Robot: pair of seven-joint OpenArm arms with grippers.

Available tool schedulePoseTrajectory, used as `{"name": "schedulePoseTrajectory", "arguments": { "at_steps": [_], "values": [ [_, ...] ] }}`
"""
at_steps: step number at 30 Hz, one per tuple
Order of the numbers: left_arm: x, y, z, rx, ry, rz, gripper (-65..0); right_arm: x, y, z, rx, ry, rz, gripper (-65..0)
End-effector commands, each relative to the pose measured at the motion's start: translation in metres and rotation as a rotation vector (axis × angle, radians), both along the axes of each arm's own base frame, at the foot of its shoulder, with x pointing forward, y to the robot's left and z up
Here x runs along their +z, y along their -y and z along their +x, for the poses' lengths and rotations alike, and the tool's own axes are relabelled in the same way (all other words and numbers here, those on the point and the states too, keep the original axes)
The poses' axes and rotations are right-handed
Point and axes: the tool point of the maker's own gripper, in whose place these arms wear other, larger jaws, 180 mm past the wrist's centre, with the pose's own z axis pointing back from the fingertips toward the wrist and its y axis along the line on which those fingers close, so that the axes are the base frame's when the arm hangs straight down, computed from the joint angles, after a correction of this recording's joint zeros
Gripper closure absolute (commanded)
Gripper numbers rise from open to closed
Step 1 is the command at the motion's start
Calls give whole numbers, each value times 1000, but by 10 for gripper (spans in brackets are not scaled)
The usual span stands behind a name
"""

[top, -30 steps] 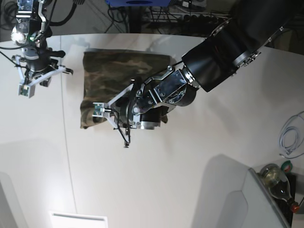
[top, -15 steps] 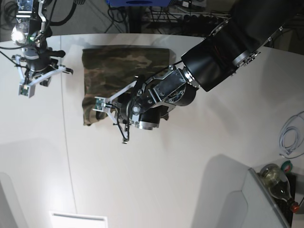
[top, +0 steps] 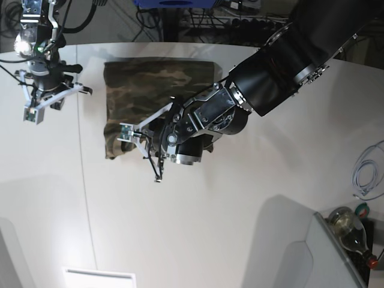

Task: Layout the t-shirt on the table in an organized manner, then fold the t-shirt properly
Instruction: 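Tug the collar edge with the left gripper to square the stack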

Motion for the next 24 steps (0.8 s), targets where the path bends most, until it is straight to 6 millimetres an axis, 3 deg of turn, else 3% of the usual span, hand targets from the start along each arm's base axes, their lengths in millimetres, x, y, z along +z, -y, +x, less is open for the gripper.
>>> {"name": "schedulePoseTrajectory", "arguments": {
  "at_steps": [1, 6, 14, 17, 21, 24],
  "values": [
    [16, 10, 13, -3, 38, -33, -26, 11, 5, 10, -2, 45, -21, -8],
    [18, 11, 14, -5, 41, -36, -146, 12, 5, 12, -2, 50, -21, -8],
    [24, 6, 24, 6, 65, -15, -267, 13, 5, 14, -2, 53, -21, -8],
    [25, -1, 29, 23, 82, 29, -357, 13, 4, 14, -1, 53, -20, -8],
    [43, 10, 29, -3, 123, -11, -504, 12, 3, 14, 2, 53, -19, -8],
    [51, 11, 28, -13, 144, -30, -550, 13, 2, 15, 6, 54, -17, -8]
  ]
}}
